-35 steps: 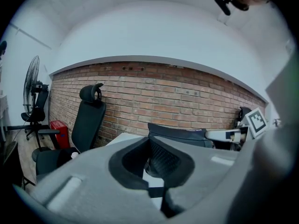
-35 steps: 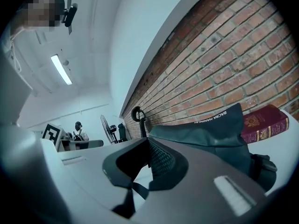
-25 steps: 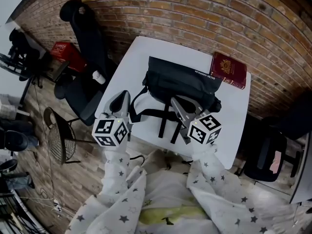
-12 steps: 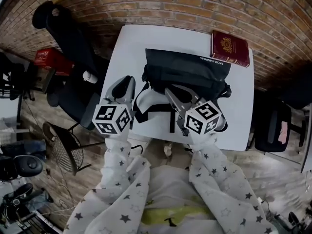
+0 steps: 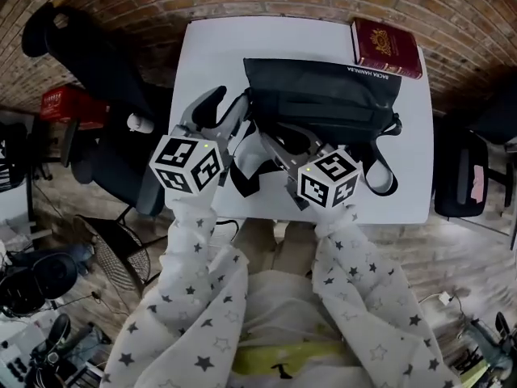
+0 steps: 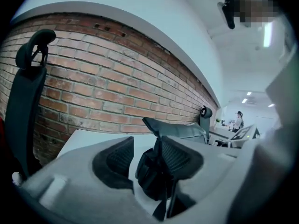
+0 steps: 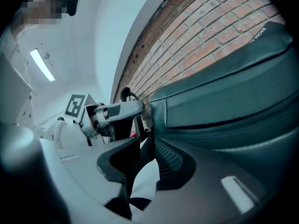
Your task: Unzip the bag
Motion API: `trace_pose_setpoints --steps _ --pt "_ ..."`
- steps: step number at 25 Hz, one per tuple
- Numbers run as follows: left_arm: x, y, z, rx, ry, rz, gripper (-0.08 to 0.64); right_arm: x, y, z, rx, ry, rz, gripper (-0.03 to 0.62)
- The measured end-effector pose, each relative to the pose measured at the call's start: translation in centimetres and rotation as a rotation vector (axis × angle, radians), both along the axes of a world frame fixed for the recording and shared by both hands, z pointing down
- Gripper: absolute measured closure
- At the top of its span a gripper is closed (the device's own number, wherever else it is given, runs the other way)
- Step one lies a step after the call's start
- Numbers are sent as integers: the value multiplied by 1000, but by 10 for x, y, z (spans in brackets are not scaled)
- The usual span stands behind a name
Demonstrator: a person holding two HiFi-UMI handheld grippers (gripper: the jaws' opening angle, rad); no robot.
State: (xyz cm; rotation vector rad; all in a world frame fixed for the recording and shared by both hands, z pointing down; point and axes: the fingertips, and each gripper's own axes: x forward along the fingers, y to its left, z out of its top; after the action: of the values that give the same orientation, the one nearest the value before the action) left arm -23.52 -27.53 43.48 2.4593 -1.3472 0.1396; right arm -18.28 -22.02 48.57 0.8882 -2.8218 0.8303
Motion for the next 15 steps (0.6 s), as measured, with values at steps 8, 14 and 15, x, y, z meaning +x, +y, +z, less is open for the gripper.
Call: trace_pose_setpoints --steps 8,14,15 --pt "24 -14 5 12 24 161 364 -12 -5 23 -19 29 56 463" --pt "36 -15 10 -5 25 197 364 -15 -5 30 -3 81 61 472" --pt "36 -15 11 -6 27 198 364 -15 -6 31 3 93 63 476"
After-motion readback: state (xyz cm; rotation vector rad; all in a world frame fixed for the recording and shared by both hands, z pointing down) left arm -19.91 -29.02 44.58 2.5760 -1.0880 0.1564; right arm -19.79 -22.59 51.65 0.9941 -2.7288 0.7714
